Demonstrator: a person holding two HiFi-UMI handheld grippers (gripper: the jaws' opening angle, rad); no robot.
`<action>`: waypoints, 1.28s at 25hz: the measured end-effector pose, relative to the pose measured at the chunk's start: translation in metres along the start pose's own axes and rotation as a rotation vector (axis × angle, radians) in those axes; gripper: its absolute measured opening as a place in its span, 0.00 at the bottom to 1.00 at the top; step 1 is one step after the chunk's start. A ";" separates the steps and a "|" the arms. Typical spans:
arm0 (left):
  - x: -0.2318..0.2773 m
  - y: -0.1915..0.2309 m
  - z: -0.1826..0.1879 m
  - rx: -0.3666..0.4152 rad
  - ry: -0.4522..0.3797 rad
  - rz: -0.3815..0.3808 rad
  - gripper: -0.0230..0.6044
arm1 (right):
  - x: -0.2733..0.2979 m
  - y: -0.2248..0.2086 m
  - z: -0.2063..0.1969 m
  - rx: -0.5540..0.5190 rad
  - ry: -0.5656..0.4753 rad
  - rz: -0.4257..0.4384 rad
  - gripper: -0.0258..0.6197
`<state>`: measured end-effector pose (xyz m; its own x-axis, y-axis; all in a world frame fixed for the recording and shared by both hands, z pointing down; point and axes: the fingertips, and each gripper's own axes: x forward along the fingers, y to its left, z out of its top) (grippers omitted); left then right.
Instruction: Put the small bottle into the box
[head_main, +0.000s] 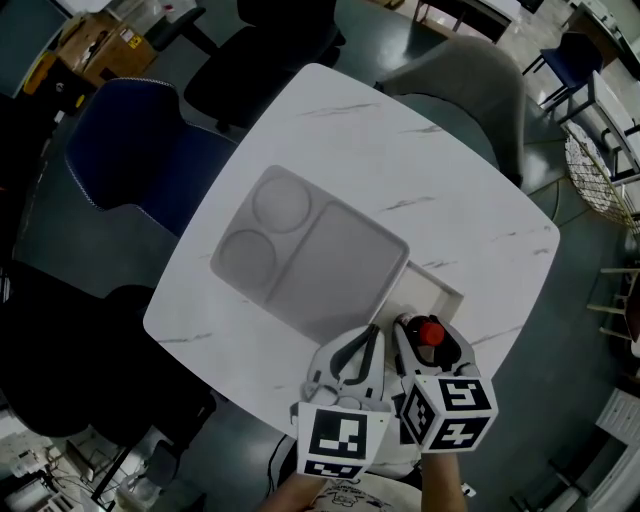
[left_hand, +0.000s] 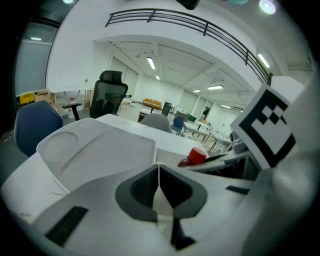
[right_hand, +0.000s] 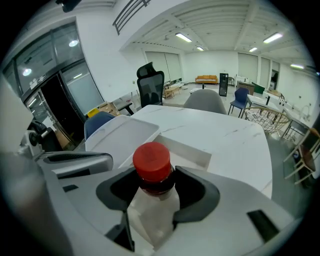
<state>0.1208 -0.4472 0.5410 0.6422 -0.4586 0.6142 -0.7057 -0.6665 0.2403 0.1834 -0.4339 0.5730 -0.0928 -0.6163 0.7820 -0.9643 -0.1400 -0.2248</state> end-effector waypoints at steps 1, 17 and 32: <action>0.001 0.001 -0.001 -0.008 0.004 0.002 0.07 | 0.002 0.000 -0.001 -0.007 0.008 -0.005 0.39; 0.005 0.012 -0.005 -0.038 -0.001 0.021 0.07 | 0.015 -0.001 0.001 -0.048 0.033 -0.028 0.39; -0.023 -0.010 0.018 0.016 -0.066 0.025 0.07 | -0.037 0.005 0.024 -0.026 -0.103 -0.014 0.39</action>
<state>0.1186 -0.4409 0.5112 0.6433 -0.5121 0.5691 -0.7169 -0.6637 0.2133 0.1877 -0.4306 0.5289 -0.0546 -0.6913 0.7205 -0.9714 -0.1301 -0.1984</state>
